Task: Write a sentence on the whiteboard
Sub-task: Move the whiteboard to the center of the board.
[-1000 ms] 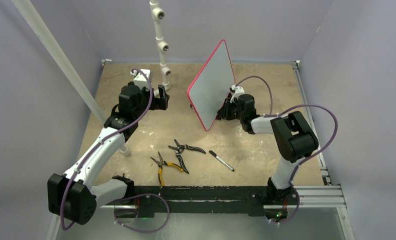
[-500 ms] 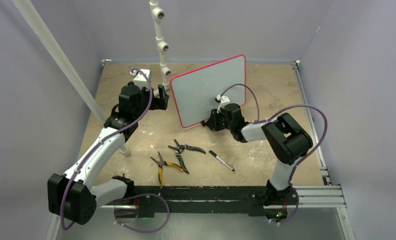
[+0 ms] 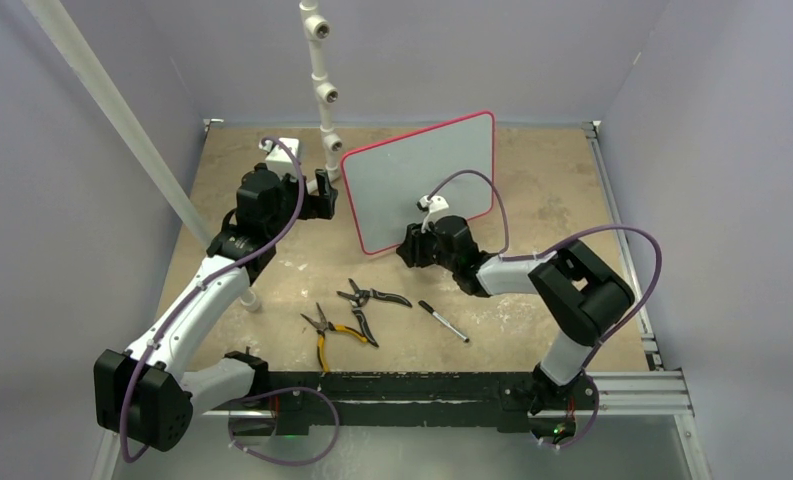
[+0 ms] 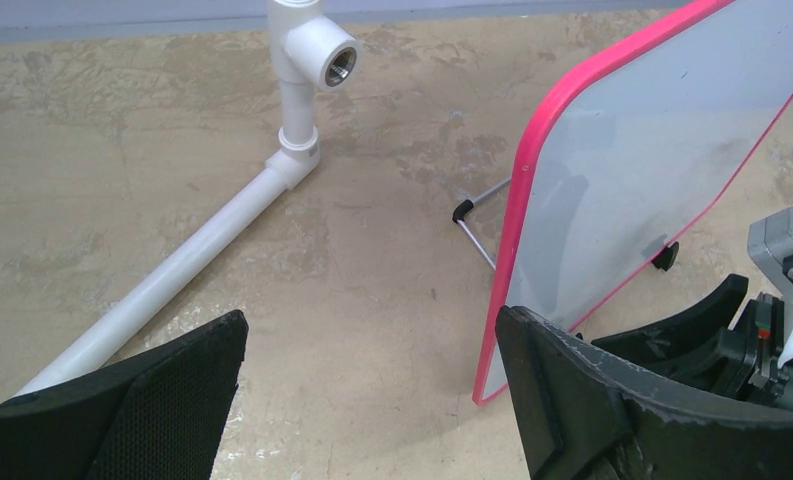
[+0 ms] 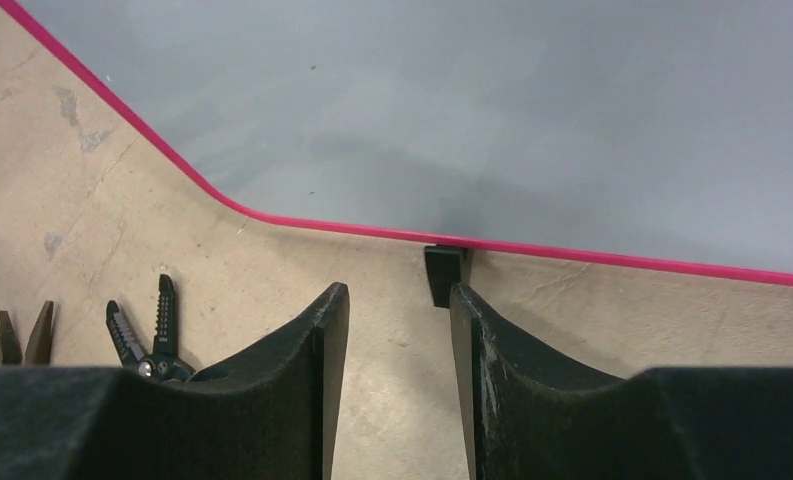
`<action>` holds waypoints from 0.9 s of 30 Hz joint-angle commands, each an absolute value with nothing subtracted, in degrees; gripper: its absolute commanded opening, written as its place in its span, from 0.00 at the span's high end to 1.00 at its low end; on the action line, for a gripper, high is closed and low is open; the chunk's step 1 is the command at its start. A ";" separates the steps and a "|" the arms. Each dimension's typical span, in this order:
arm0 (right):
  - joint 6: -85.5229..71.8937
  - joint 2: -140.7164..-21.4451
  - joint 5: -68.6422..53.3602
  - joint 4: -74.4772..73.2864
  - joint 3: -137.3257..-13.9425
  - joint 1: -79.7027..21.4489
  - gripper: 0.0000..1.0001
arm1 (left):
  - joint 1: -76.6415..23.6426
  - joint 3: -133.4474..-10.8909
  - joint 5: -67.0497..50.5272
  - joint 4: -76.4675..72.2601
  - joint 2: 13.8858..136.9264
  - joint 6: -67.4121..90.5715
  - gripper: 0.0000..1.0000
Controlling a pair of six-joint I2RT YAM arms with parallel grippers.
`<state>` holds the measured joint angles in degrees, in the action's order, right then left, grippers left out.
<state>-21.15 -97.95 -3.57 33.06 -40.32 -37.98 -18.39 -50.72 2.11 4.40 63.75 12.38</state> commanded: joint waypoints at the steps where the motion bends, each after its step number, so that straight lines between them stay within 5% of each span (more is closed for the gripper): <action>1: -22.49 -97.90 4.50 33.26 -42.54 -39.75 0.55 | -18.11 -50.98 1.98 3.12 62.75 11.89 0.06; 16: -20.87 -102.63 9.36 31.15 -46.94 -41.57 0.57 | -18.11 -51.04 2.28 3.16 62.64 11.96 0.06; 23: -18.82 -104.60 9.76 31.11 -48.64 -42.00 0.76 | -18.11 -51.01 2.38 3.16 62.49 11.98 0.06; 27: -16.74 -105.05 9.09 31.35 -48.41 -42.72 0.98 | -18.11 -51.02 2.64 3.16 62.45 11.89 0.06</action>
<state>-18.76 -104.53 8.58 29.54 -46.35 -41.87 -18.39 -50.72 2.15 4.40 63.72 12.38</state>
